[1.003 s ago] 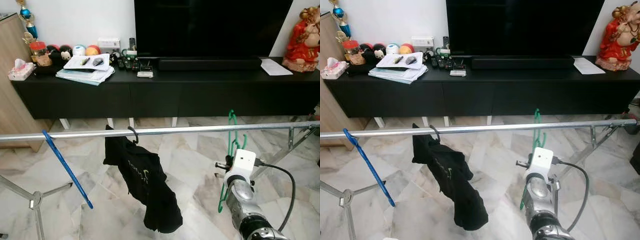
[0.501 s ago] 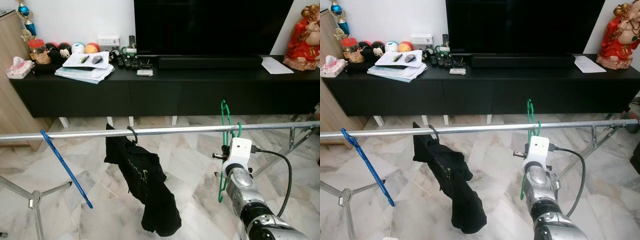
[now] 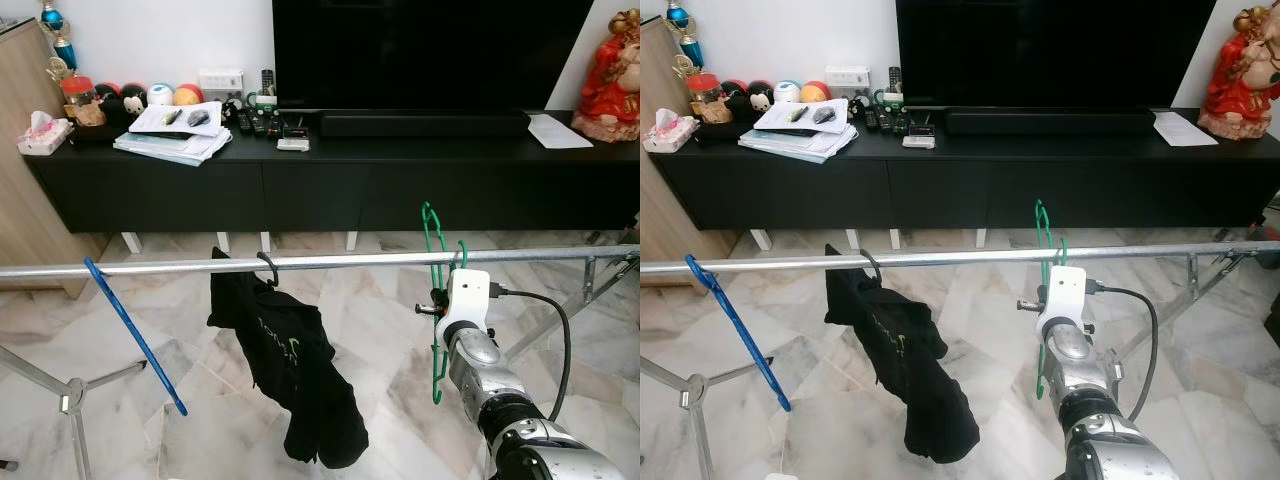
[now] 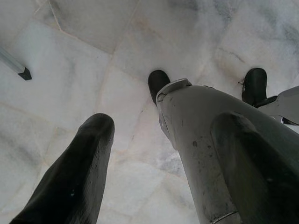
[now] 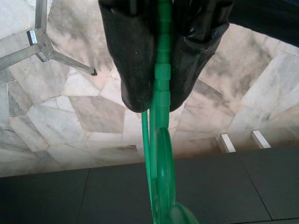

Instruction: Hang hanger

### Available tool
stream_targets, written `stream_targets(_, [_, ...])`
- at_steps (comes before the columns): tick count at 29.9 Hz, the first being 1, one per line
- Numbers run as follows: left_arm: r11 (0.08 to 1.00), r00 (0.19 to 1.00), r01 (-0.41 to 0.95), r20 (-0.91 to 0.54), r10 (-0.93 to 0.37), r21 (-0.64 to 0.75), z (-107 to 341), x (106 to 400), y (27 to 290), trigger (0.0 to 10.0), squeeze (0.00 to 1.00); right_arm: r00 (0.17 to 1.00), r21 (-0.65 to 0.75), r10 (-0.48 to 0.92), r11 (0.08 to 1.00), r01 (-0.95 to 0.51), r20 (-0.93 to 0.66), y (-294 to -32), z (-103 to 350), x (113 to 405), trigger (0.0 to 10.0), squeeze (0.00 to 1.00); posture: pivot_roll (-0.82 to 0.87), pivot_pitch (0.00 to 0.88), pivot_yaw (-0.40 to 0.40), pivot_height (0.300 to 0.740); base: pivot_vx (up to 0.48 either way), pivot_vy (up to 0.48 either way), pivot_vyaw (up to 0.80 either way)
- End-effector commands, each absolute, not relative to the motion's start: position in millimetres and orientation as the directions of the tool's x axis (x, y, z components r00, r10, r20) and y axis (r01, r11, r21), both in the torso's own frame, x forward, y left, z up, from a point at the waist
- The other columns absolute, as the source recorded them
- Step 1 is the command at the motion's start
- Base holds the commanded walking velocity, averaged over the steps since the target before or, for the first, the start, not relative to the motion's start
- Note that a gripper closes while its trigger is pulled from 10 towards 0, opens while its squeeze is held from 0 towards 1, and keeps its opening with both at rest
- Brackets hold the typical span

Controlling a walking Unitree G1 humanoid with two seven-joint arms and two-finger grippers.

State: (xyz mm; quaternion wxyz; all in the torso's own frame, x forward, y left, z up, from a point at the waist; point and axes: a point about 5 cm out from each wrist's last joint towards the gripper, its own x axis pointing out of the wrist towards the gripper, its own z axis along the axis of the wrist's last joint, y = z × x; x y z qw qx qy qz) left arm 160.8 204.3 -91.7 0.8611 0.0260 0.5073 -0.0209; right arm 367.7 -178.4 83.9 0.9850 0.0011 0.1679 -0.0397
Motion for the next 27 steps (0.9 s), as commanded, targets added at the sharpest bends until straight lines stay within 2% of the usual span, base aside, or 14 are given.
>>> stream_targets(1, [0.997, 0.448, 0.077, -0.894, -0.011, 0.027, -95.4, 152.8, 203.2, 10.0, 0.0, 0.938, -0.022, -0.075, 0.997, 0.071, -0.338, -177.7, 85.7, 369.2, 10.0, 0.0, -0.03, 0.084, -0.001, 0.74, 0.0, 0.0, 0.0])
stream_targets(25, [0.997, 0.449, 0.078, -0.893, -0.013, 0.025, -95.4, 153.5, 201.2, 10.0, 0.0, 0.937, -0.022, -0.071, 0.997, 0.068, -0.342, -177.7, 86.2, 369.6, 10.0, 0.0, -0.03, 0.084, -0.001, 0.74, 0.0, 0.0, 0.0])
stream_targets(27, [0.997, 0.453, 0.077, -0.891, -0.008, 0.03, -91.8, 160.0, 208.3, 10.0, 0.0, 0.91, 0.038, -0.02, 0.999, 0.039, -0.413, -172.9, 79.9, 367.8, 10.0, 0.0, -0.03, 0.085, -0.001, 0.74, 0.0, 0.0, 0.0])
